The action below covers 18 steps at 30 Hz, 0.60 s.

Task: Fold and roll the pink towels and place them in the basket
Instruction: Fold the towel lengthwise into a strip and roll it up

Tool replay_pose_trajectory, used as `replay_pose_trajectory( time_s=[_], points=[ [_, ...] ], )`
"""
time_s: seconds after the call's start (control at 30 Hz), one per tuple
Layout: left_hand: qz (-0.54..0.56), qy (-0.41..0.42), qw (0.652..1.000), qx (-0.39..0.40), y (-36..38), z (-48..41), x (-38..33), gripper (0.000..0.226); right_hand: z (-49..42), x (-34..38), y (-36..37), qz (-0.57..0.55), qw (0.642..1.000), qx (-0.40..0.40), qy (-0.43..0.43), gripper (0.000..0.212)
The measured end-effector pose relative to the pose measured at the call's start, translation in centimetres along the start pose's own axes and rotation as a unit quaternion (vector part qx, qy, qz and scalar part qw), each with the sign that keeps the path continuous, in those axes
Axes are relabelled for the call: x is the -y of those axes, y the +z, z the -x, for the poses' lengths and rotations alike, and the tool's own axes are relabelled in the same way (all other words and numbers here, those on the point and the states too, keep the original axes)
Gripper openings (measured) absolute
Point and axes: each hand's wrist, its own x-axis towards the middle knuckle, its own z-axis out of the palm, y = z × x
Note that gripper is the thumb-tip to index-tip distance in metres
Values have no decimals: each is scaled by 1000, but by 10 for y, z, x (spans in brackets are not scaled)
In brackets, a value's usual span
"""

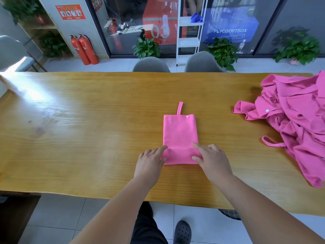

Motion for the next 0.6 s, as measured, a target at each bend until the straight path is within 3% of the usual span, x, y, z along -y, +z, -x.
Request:
replay_pose_trajectory(
  time_s=[0.13,0.23,0.4,0.6],
  points=[
    [-25,7,1000,-4,-3,-8,-4,27,2,6,12,3,996,-91,-5,26],
    [-70,17,997,-17,1,-4,-4,31,6,3,20,17,993,-112,-25,32],
    [-74,22,997,27,1,2,-5,71,5,-5,8,44,998,-26,-37,65],
    [-25,1,999,43,-10,-19,-3,59,-12,0,-9,-50,998,30,1,61]
  ],
)
